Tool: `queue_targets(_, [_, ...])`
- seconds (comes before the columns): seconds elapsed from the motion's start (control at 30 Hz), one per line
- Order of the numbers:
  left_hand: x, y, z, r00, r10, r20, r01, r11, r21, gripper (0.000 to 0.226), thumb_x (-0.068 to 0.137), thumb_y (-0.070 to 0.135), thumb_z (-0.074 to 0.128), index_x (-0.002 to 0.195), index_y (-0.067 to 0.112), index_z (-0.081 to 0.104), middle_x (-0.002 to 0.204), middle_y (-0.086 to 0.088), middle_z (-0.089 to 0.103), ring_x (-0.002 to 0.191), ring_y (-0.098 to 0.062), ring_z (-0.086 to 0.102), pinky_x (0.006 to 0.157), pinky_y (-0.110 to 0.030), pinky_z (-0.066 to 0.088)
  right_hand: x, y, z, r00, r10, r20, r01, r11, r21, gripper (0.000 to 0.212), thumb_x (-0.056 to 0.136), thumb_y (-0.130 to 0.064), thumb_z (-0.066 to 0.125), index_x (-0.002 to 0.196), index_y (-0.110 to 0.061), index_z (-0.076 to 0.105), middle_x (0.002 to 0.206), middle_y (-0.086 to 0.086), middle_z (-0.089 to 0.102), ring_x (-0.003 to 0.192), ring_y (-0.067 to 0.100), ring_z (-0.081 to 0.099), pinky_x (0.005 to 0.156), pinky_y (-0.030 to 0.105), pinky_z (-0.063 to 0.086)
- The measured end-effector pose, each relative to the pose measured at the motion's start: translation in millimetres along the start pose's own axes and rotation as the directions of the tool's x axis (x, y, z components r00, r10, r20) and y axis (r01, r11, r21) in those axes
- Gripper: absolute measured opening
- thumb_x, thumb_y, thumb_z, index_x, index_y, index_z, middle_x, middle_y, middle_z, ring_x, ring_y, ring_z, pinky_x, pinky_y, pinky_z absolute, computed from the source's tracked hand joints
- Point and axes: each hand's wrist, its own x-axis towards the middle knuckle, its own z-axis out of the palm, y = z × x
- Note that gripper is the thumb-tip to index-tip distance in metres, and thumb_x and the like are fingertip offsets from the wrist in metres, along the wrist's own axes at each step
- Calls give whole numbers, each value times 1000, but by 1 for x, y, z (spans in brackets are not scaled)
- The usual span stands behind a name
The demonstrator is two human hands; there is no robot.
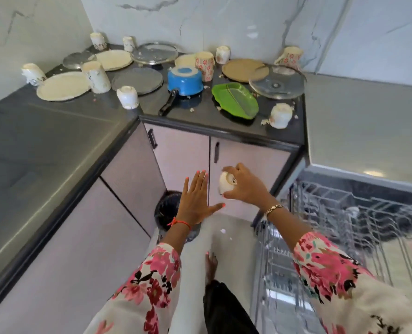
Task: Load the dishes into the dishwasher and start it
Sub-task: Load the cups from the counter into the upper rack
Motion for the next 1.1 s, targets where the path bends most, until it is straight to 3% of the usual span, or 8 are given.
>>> queue_targets(0.13, [-73,51,22,995,59,75,-57,998,-26,112,66,82,10,148,7,4,157,-7,1,145,-21,-5,116,-42,-9,-97,17,25,990,122,65,-127,990,65,71,67,-32,77,129,-23,44,114,7,42,104,27,50,86,40,48])
queue_targets(0.27, [-122,99,44,975,164,149,-155,985,-73,110,67,81,13,147,5,9,156,-8,7,145,-21,-2,112,-38,-14,-184,38,43,968,234,92,-243,964,110,74,66,-29,80,130,-20,44,119,8,42,106,26,50,85,30,42])
queue_targets(0.4, [-155,156,66,929,304,212,-288,952,-106,104,72,77,24,141,-1,30,150,-14,29,141,-27,21,114,-48,7,-261,72,57,930,360,78,-369,911,185,77,64,-27,82,131,-16,45,125,10,41,114,27,46,91,34,42])
queue_targets(0.57, [-168,230,98,875,417,246,-396,909,-131,106,69,79,19,147,6,11,156,-5,8,144,-18,-2,114,-36,-11,-335,130,60,863,504,25,-497,840,217,77,63,-31,81,130,-22,44,124,6,41,115,24,45,86,38,47])
queue_targets(0.8, [-155,333,140,826,471,308,-448,882,-148,100,74,74,19,147,8,8,156,-7,8,144,-19,-4,115,-38,-9,-395,227,42,793,610,-6,-587,766,264,75,65,-24,80,131,-18,44,127,10,39,120,28,40,89,39,45])
queue_targets(0.97, [-153,361,168,804,460,377,-446,886,-127,79,91,51,42,147,8,8,156,-8,7,145,-21,0,118,-39,-4,-403,276,38,791,612,-19,-579,758,299,76,66,-20,81,133,-18,43,127,14,40,116,29,43,89,37,45])
queue_targets(1.03, [-154,363,180,800,436,413,-418,898,-138,73,91,50,37,146,5,15,154,-12,18,143,-27,11,117,-45,9,-398,291,46,808,589,3,-563,770,300,76,67,-19,80,133,-17,42,127,14,39,117,30,42,88,36,45])
queue_targets(1.1, [-157,360,193,802,425,419,-416,902,-119,73,90,52,26,145,5,14,154,-11,16,142,-27,11,116,-47,10,-392,300,56,822,568,26,-550,782,295,75,68,-19,80,132,-16,42,128,13,38,119,31,41,87,39,46])
